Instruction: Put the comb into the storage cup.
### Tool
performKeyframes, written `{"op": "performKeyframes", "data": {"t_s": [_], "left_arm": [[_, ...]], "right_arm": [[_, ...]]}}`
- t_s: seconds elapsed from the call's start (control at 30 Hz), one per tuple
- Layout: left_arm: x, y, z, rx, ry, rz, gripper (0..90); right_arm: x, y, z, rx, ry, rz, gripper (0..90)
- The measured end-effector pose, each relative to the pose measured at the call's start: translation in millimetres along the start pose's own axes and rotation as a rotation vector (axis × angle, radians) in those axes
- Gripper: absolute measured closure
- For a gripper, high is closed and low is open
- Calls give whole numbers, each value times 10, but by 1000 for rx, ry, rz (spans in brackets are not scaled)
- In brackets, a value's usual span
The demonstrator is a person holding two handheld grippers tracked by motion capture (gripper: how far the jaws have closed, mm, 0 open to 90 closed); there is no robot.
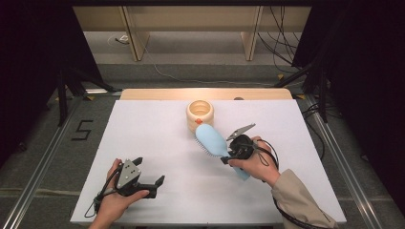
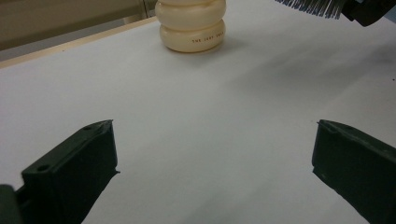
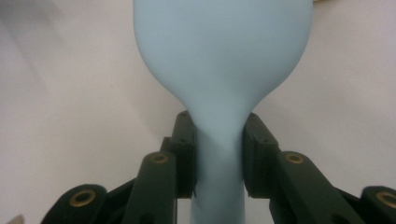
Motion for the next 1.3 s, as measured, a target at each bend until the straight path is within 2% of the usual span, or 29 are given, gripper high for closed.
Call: {"op": "performKeyframes", "data": {"t_s": [0.1, 0.27, 0.47, 0.6, 0.83, 1.3], "left_arm": [[0, 0, 1, -1, 0, 0, 0], [-7, -4, 4, -1, 1, -1, 0], [-31, -9, 15, -4, 13, -11, 0], [-42, -9, 23, -4, 25, -21, 0], [-47, -8, 29, -8, 35, -27, 0], [-67, -6, 47, -15, 57, -44, 0]], "right_arm": [[-2, -8, 15, -34, 4, 1, 704], [16, 4, 36, -58, -12, 4, 704], [36, -3, 75, -127, -14, -1, 704], [51, -5, 88, -150, -23, -3, 704], [84, -31, 111, -191, -10, -12, 704], [123, -38, 150, -285, -8, 1, 704]]}}
Point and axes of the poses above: each handheld gripper's, and its own axes: y roughly backward along the jaws, z roughly out of its top, x roughly to its left, the point moved 4 cm from there along -y, roughly forward along the jaws, and after that the axes turned 5 degrees about z, right-handed, at the moved point
